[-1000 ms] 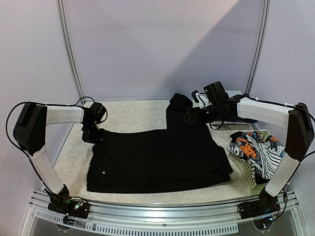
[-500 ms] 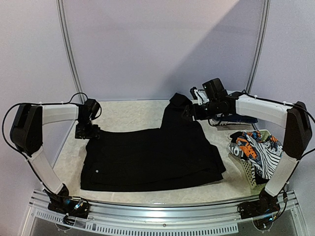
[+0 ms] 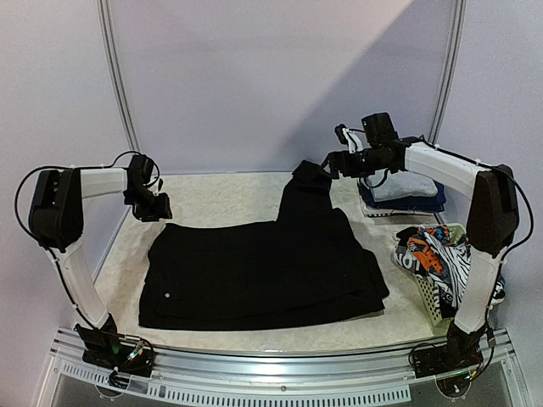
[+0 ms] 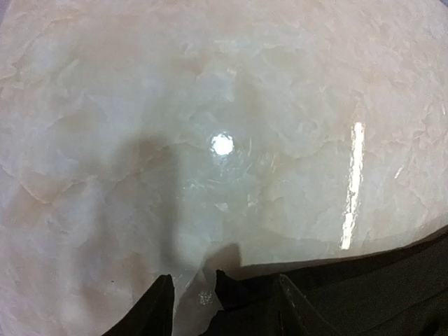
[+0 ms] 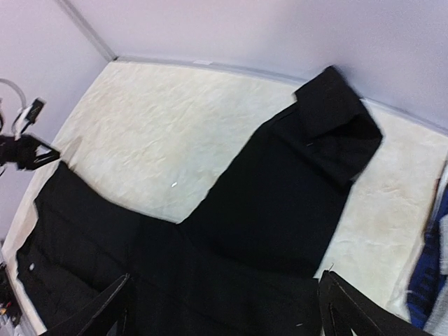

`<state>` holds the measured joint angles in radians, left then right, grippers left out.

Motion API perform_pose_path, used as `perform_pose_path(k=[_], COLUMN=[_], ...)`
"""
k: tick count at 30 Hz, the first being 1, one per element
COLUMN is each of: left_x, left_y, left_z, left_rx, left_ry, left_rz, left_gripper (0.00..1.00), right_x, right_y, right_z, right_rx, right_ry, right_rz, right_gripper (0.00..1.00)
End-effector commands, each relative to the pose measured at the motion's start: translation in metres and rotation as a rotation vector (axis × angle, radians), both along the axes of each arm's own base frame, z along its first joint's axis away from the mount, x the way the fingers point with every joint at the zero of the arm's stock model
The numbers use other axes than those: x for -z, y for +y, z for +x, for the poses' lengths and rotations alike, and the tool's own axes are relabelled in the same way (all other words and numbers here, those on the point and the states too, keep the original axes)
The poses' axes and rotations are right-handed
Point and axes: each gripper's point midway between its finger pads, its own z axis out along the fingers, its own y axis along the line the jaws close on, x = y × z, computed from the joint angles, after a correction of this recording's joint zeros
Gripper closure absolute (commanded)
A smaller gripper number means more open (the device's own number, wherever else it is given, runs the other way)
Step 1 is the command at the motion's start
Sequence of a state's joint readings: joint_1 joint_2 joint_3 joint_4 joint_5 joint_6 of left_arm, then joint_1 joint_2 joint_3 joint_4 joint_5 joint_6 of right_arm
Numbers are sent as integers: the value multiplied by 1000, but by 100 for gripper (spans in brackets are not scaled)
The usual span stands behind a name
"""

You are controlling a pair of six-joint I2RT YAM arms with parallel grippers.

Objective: Fold and stack the mixed laundry pile
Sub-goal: Fold the 1/3-folded tank top at the center of the board.

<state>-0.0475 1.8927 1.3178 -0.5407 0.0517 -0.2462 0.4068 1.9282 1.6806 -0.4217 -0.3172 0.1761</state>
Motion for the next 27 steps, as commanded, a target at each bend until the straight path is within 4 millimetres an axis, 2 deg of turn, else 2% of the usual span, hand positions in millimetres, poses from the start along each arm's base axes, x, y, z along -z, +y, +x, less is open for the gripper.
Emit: perform_pose_path(k=[1, 8, 11, 13, 20, 27], left_x=[-1, 17, 23, 23, 31, 32], left_y=[-11, -13, -6, -5, -12, -13], left_z=[-3, -12, -13, -11, -1, 4], left_rx=[63, 68, 53, 51, 61, 61], left_ry=[15, 36, 64, 58, 60, 59], left_rz=[-73, -111, -80, -81, -118, -125], left_gripper=[52, 56, 58, 60, 76, 81], right_x=[18, 41, 48, 51, 59, 62], right_y=[26, 26, 26, 27, 21, 15], right_z=[-24, -35, -38, -38, -35, -31], right_rx=[-150, -153, -157, -156, -123, -96], right_ry=[84, 159, 182, 189, 191, 186], right_rz=[81, 87, 95, 94, 54, 19], right_gripper=[9, 8, 8, 8, 7, 6])
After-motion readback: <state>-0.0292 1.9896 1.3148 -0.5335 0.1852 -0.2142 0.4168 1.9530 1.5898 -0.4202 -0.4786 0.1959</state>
